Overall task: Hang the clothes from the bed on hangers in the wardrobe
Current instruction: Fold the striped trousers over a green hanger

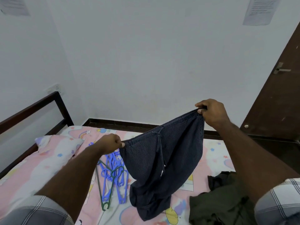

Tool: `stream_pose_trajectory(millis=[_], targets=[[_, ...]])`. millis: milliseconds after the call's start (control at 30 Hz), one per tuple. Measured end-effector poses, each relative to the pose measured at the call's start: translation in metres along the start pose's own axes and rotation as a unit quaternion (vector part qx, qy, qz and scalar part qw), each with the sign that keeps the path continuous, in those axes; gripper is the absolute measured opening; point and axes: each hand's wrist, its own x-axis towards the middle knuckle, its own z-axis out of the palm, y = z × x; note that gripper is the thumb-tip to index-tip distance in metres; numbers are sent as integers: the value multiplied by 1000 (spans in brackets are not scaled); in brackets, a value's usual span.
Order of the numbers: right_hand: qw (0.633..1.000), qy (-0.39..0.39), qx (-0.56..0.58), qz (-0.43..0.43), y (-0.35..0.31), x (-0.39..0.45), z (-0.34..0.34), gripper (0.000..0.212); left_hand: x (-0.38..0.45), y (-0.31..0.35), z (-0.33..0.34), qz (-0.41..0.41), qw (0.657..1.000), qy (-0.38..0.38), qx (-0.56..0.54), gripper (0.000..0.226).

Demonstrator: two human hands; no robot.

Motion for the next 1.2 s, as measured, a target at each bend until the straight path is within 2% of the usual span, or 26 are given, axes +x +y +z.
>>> stream_pose_trajectory(millis=[67,133,200,233,333,400,467,500,567,633,700,833,933,1000,1100,1133,1200], targets=[[1000,-8,-15,1,5,-3,0,30,-3,-2,-1,4,991,75,-111,24],[999,-17,-32,-1,9,-5,0,31,-6,0,-1,6,954,121,-273,19],[999,-28,-46,-1,11,-8,0,32,-8,2,-5,7,908,122,-402,22],[998,-32,-54,0,12,-9,0,33,-8,3,-8,9,898,114,-424,24],[996,-48,-79,5,16,-10,-1,31,-4,3,-17,24,903,91,-419,30],[995,-54,-87,8,17,-11,-1,23,-3,2,-23,40,923,98,-370,19],[996,-46,-80,6,15,-11,-3,16,-1,2,-30,39,939,137,-313,7],[997,-36,-69,9,12,-11,-6,14,-1,6,-37,29,939,171,-297,8],[999,5,-27,23,0,-7,-18,14,-1,16,-53,24,920,232,-316,13],[997,79,16,20,-16,0,-36,14,-2,32,-75,25,894,267,-358,16],[987,142,72,19,-30,8,-54,13,0,46,-96,47,887,290,-355,18],[987,125,96,29,-39,15,-81,20,-3,67,-136,68,855,307,-413,18],[971,196,138,8,-53,26,-113,22,-9,88,-172,117,803,333,-479,17],[960,227,166,-4,-62,34,-131,25,-16,102,-191,155,784,303,-518,14],[975,156,161,2,-61,36,-136,29,-25,107,-198,163,809,199,-529,17],[974,144,175,3,-60,35,-138,32,-26,105,-199,161,812,186,-529,17],[954,163,251,-1,-58,35,-146,37,-29,103,-202,167,798,198,-544,17]])
